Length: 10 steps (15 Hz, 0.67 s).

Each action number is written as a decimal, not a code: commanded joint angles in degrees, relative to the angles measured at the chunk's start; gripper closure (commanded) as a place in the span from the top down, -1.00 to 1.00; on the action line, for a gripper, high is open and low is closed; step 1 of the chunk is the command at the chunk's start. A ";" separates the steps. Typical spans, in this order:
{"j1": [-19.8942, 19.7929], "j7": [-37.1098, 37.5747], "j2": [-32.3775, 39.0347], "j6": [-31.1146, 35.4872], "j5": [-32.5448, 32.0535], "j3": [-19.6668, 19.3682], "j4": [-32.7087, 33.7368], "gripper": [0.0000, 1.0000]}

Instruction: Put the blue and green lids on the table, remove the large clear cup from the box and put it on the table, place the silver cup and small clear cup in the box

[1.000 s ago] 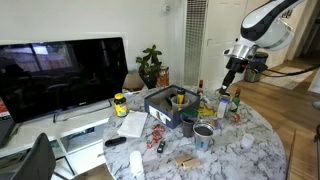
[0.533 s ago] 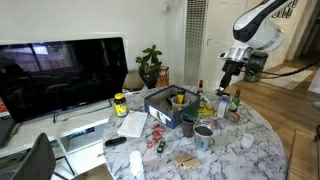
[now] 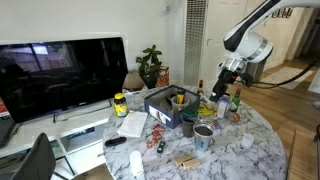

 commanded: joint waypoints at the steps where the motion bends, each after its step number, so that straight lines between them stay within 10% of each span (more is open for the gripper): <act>1: -4.15 -5.87 8.07 -0.69 10.14 3.66 4.45 1.00; 10: -9.76 -10.25 23.11 -4.37 24.76 7.51 13.95 0.84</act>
